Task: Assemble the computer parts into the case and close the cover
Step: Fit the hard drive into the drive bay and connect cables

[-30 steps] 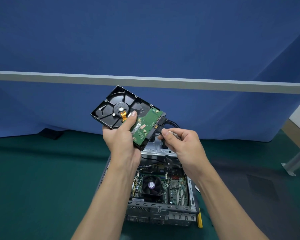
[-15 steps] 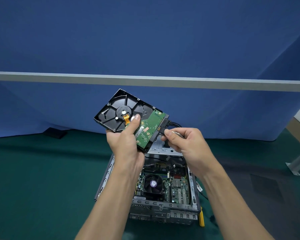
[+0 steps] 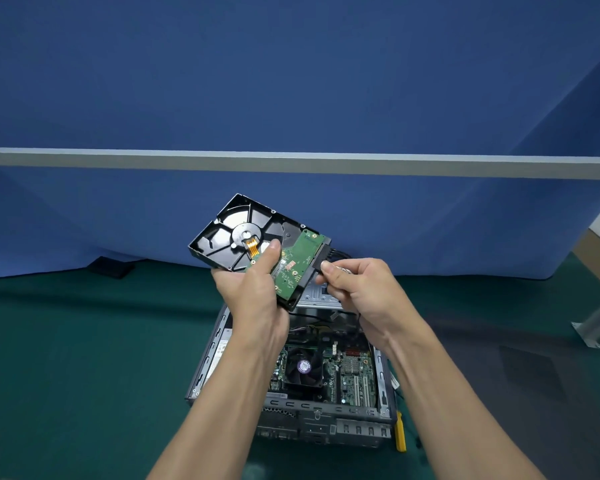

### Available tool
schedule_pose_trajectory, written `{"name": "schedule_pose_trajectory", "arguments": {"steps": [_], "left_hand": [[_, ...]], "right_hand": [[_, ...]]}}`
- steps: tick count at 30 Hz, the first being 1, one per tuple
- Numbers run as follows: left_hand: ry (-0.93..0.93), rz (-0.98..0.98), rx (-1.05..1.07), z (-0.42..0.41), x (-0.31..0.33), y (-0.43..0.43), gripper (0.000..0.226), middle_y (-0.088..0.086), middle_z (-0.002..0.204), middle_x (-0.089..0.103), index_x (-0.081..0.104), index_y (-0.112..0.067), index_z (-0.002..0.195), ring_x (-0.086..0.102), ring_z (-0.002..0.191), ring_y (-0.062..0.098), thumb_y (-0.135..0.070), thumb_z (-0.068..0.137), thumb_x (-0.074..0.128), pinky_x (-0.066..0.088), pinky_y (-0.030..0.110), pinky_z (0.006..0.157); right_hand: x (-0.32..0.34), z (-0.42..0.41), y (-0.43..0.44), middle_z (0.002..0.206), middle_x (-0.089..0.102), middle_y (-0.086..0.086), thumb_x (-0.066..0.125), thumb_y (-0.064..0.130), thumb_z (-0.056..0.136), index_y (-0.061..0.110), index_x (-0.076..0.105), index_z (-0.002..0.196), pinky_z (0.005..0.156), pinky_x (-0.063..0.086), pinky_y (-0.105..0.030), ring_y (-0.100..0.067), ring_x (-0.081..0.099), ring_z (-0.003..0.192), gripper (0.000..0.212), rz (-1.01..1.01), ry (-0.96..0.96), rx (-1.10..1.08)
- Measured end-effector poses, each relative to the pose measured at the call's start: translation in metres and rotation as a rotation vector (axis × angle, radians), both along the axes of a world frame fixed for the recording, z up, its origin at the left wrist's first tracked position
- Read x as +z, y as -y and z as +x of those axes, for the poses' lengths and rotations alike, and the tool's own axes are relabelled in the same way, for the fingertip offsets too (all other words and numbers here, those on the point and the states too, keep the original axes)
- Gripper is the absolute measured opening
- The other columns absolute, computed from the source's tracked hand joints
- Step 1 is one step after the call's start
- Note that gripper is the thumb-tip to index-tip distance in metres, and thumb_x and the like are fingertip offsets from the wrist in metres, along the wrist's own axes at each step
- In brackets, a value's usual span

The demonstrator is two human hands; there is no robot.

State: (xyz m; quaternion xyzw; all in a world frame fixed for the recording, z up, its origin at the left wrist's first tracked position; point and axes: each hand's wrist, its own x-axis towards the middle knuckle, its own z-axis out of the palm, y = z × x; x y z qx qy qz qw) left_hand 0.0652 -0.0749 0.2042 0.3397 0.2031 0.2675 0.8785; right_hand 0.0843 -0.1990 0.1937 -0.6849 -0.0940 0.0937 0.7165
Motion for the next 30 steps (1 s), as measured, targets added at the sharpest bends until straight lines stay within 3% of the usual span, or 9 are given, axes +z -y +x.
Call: {"name": "schedule_pose_trajectory", "arguments": {"steps": [6,9,11,14,18,20,24,27,30], "left_hand": [[-0.077,-0.065,0.026,0.01,-0.002,0.005,0.051,0.023,0.108,0.068,0.047,-0.003,0.116,0.071,0.089,0.034,0.011,0.075,0.073,0.056,0.062,0.07],[-0.161,-0.114,0.023,0.017,-0.003,0.007,0.049,0.023,0.11,0.065,0.044,-0.005,0.106,0.07,0.091,0.034,0.007,0.072,0.077,0.056,0.06,0.072],[-0.182,-0.142,0.015,0.022,-0.006,0.007,0.049,0.022,0.108,0.063,0.041,-0.008,0.101,0.07,0.089,0.035,0.006,0.072,0.078,0.056,0.062,0.069],[-0.237,-0.143,0.016,0.03,-0.01,0.008,0.049,0.018,0.117,0.06,0.042,-0.011,0.096,0.066,0.1,0.035,0.001,0.07,0.081,0.054,0.058,0.081],[-0.292,-0.139,-0.009,0.037,-0.015,0.02,0.057,0.012,0.123,0.058,0.047,-0.01,0.111,0.06,0.11,0.034,-0.003,0.068,0.083,0.05,0.058,0.091],[-0.305,-0.15,-0.032,0.037,-0.02,0.029,0.063,0.012,0.123,0.06,0.049,-0.009,0.121,0.062,0.108,0.034,-0.002,0.068,0.083,0.051,0.058,0.088],[-0.323,-0.159,-0.077,0.035,-0.027,0.043,0.062,0.016,0.12,0.062,0.051,-0.006,0.126,0.067,0.098,0.035,-0.002,0.071,0.08,0.055,0.058,0.079],[-0.354,-0.144,-0.101,0.034,-0.035,0.049,0.06,0.014,0.12,0.063,0.052,-0.008,0.127,0.068,0.099,0.035,-0.005,0.073,0.08,0.055,0.059,0.079],[-0.377,-0.152,-0.125,0.028,-0.04,0.051,0.062,0.013,0.123,0.063,0.051,-0.012,0.13,0.067,0.101,0.035,-0.008,0.074,0.079,0.054,0.06,0.081]], "right_hand": [[0.001,0.003,0.006,0.051,0.054,0.001,0.061,0.023,0.093,0.007,0.07,0.076,0.049,0.036,-0.015,-0.007,0.041,0.044,0.025,-0.028,0.046,0.03],[-0.001,0.002,0.027,0.074,0.071,0.007,0.066,0.031,0.089,0.02,0.073,0.086,0.066,0.05,-0.023,-0.007,0.063,0.067,0.013,-0.309,0.305,-0.036],[-0.009,0.0,0.05,0.085,0.073,0.014,0.072,0.027,0.084,0.026,0.073,0.096,0.072,0.052,-0.015,-0.003,0.068,0.081,0.012,-0.234,0.399,-0.179],[-0.039,0.003,0.089,0.097,0.071,0.014,0.077,0.023,0.079,0.028,0.068,0.105,0.079,0.049,-0.012,0.0,0.065,0.094,0.028,-0.151,0.335,-0.312],[-0.108,0.015,0.118,0.144,0.042,0.007,0.075,0.048,0.074,0.029,0.037,0.143,0.109,0.036,-0.041,-0.013,0.037,0.133,0.081,-0.574,0.032,-0.077],[-0.143,0.019,0.121,0.153,0.028,0.003,0.067,0.06,0.076,0.028,0.023,0.15,0.114,0.024,-0.049,-0.022,0.021,0.141,0.091,-0.729,-0.062,0.072],[-0.197,0.023,0.127,0.15,0.035,-0.007,0.046,0.062,0.089,0.026,0.01,0.152,0.109,0.032,-0.045,-0.029,0.035,0.132,0.081,-0.834,-0.18,0.101],[-0.212,0.022,0.131,0.136,0.048,-0.01,0.047,0.06,0.09,0.033,0.003,0.148,0.081,0.048,-0.035,-0.018,0.057,0.087,0.078,-0.569,-0.353,0.045],[-0.223,0.03,0.133,0.119,0.045,-0.005,0.059,0.053,0.087,0.031,0.013,0.14,0.085,0.044,-0.038,-0.021,0.052,0.094,0.073,-0.51,-0.341,-0.055]]}}
